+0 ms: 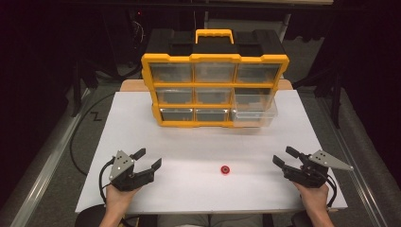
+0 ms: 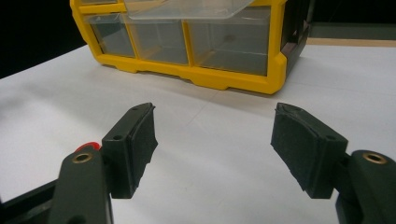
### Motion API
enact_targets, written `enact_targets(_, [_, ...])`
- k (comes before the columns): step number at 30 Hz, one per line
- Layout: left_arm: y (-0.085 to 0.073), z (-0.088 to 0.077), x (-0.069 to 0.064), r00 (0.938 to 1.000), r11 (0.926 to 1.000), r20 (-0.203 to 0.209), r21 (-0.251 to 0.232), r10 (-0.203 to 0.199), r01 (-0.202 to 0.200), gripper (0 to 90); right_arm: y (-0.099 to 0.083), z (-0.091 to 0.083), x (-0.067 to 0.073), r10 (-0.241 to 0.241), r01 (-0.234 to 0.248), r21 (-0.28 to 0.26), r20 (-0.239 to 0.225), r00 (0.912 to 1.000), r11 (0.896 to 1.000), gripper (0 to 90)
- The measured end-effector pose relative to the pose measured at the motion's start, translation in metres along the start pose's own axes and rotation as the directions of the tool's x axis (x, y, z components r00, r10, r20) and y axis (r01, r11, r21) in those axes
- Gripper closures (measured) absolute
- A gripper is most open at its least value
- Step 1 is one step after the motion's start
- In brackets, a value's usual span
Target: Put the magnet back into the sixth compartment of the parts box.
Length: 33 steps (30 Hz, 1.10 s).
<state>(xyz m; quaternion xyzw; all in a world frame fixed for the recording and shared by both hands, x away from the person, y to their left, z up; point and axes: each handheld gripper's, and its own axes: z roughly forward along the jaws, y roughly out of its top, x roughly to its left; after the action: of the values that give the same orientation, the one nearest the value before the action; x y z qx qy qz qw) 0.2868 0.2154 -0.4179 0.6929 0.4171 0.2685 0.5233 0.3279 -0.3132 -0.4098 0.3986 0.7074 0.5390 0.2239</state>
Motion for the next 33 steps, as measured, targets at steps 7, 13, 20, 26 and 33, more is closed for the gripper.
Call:
enact_targets(7, [0.0001,0.0000,-0.0010,0.9999,0.9999,0.000,0.002,0.013,-0.013,30.5,0.0001,0.0003,-0.0003,0.008,-0.008,-0.001,0.002,1.0000,1.000,32.5])
enact_targets(13, [0.0006,0.0006,-0.0013,0.9998,0.9998,0.000,0.002,0.017,-0.017,30.4,-0.0001,-0.0001,-0.0003,0.007,-0.007,-0.005,0.005,1.0000,1.000,32.5])
enact_targets(20, [0.0008,0.0009,-0.0013,0.9998,0.9998,0.002,0.001,0.021,-0.021,30.3,0.0003,-0.0003,0.0009,0.004,-0.004,-0.013,0.004,1.0000,1.000,33.6])
enact_targets(26, [0.0009,0.0012,-0.0012,0.9996,0.9996,0.004,0.005,0.027,-0.027,30.3,0.0009,0.0010,0.0029,-0.004,0.004,-0.014,0.000,1.0000,1.000,34.1])
enact_targets(33, [0.0010,0.0012,-0.0009,0.9997,0.9997,0.004,0.002,0.024,-0.024,30.1,0.0026,0.0017,0.0038,-0.015,0.015,-0.023,0.005,0.9999,1.000,33.9])
